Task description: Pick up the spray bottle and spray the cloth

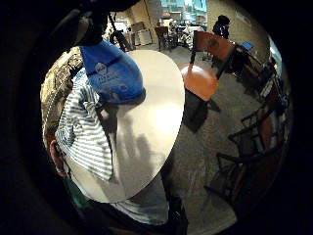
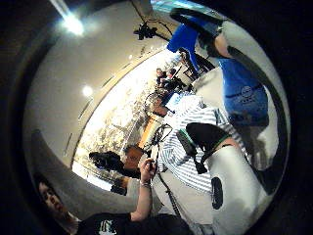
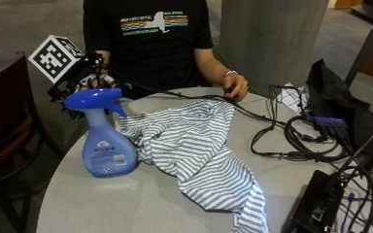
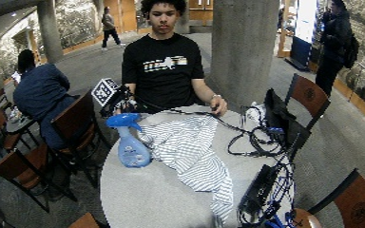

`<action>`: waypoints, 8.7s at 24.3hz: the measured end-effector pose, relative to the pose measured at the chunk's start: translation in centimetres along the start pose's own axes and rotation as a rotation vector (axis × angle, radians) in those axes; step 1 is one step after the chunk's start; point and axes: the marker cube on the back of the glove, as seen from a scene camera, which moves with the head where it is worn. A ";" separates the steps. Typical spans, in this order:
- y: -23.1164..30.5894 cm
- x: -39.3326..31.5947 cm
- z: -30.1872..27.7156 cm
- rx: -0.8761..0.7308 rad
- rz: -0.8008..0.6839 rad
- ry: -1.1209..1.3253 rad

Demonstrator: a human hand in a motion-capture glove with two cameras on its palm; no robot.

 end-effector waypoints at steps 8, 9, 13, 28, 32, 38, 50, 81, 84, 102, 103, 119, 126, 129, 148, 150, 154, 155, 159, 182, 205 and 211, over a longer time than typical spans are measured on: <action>-1.1 1.0 0.9 0.005 0.092 -0.116; -1.1 1.0 1.0 0.005 0.108 -0.140; -1.2 1.3 1.3 0.025 0.131 -0.185; -2.0 1.3 2.1 0.206 0.116 -0.194; -2.0 1.1 2.0 0.221 0.103 -0.193; -2.2 0.7 1.9 0.231 0.094 -0.203; -1.6 0.7 1.7 0.221 0.095 -0.224; -4.6 2.2 4.0 0.002 0.274 -0.289; -5.9 2.4 4.7 -0.014 0.292 -0.317; -10.1 3.3 7.2 0.012 0.334 -0.341; -10.4 3.3 7.2 0.011 0.338 -0.339; -14.1 3.2 9.1 -0.023 0.347 -0.327; -14.4 3.4 9.6 -0.019 0.351 -0.396; -14.3 3.2 9.7 0.021 0.350 -0.390; -13.6 -3.7 5.9 0.040 0.075 -0.123; -13.2 -4.7 5.6 0.014 0.019 -0.045; -12.7 -6.4 5.2 -0.019 -0.097 0.108; -12.6 -6.7 5.2 -0.018 -0.116 0.137; -12.1 -7.9 5.0 -0.031 -0.185 0.246; -11.2 -9.2 5.6 -0.052 -0.336 0.559; -10.8 -10.2 6.2 -0.018 -0.391 0.652; -10.7 -10.4 6.4 -0.004 -0.400 0.664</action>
